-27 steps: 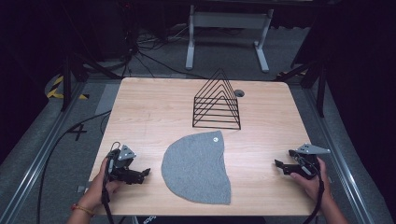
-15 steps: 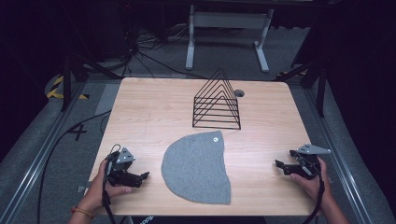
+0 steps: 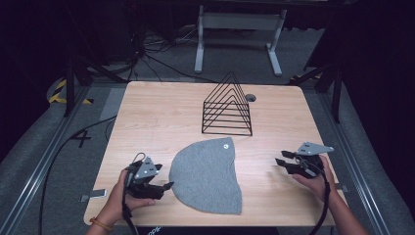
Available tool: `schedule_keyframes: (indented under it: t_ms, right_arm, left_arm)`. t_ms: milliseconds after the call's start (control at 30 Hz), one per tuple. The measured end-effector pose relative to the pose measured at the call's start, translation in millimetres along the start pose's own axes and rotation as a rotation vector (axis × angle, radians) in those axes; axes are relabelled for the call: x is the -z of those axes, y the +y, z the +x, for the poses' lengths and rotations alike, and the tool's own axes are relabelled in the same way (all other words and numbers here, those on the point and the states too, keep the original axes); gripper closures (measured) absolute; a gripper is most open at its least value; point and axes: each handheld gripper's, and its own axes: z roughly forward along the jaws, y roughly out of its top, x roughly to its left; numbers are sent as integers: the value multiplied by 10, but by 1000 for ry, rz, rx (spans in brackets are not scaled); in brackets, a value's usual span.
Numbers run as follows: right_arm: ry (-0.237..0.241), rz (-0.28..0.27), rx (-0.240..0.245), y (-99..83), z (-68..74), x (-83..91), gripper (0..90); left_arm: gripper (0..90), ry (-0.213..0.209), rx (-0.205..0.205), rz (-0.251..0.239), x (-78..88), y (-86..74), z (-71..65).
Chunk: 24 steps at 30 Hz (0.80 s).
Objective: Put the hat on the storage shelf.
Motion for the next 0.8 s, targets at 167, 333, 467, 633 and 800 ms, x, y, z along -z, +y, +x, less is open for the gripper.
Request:
schedule_keyframes:
  t_ms: [167, 333, 467, 633, 800]
  right_arm:
    - [111, -6, 99, 372, 244, -294, 736]
    - [193, 0, 175, 697, 466, -669, 799]
    - [225, 11, 210, 846, 570, -938, 829]
    - [249, 54, 249, 932, 699, -1260, 863]
    - [248, 101, 267, 927, 769, -1399, 842]
  left_arm:
    - [331, -107, -83, -7, -269, 258, -261]
    - [382, -207, -154, -5, -521, 447, -516]
    - [445, -292, -218, -16, -644, 552, -707]
    - [516, -336, -284, 19, -843, 636, -875]
    - [558, -345, -276, 79, -998, 592, -837]
